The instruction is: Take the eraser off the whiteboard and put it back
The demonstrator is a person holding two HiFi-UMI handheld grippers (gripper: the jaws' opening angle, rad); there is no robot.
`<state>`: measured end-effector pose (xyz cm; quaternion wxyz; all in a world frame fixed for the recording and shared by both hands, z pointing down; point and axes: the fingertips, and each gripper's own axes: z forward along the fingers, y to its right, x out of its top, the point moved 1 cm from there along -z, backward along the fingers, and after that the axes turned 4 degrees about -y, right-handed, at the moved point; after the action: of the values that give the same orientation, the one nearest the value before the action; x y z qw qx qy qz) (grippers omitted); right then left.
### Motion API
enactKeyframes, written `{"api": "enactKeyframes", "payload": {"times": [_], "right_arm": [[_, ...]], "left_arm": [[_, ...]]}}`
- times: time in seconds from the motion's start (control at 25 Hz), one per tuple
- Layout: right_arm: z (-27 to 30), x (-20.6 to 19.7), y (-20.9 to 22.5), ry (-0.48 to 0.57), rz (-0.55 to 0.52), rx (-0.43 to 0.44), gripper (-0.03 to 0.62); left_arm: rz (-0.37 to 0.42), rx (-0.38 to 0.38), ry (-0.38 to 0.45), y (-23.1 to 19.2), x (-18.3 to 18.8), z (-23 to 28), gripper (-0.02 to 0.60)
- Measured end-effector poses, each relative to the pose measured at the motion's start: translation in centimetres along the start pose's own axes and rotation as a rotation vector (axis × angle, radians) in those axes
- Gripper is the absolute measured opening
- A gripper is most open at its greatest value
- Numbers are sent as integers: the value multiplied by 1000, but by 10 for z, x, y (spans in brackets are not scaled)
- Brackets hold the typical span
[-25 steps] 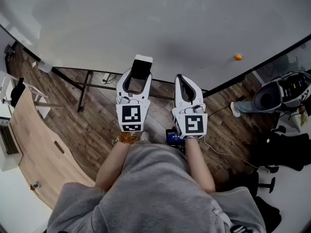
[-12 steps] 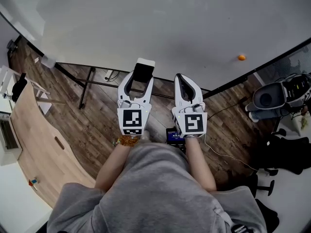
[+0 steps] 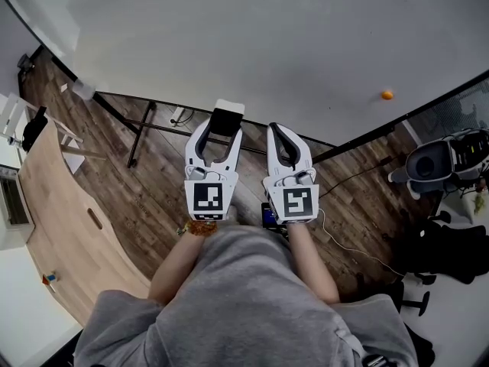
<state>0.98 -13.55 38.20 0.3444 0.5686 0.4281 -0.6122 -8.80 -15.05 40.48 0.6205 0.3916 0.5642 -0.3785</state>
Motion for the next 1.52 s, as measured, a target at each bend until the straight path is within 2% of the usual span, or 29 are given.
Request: {"api": "enactKeyframes", "payload": {"times": [0.28,0.56,1.52], "right_arm": [[-6,0,-16,12,-26,17,11],[-5,-10,-25,6,-12,19,11],[-13,0,-13,16,-30,-25,11]], "left_arm": [[28,39,37,1,-2,-15,235],[33,52,32,-1,-7,-21,235],[35,25,52,2,-1,-21,235]]}}
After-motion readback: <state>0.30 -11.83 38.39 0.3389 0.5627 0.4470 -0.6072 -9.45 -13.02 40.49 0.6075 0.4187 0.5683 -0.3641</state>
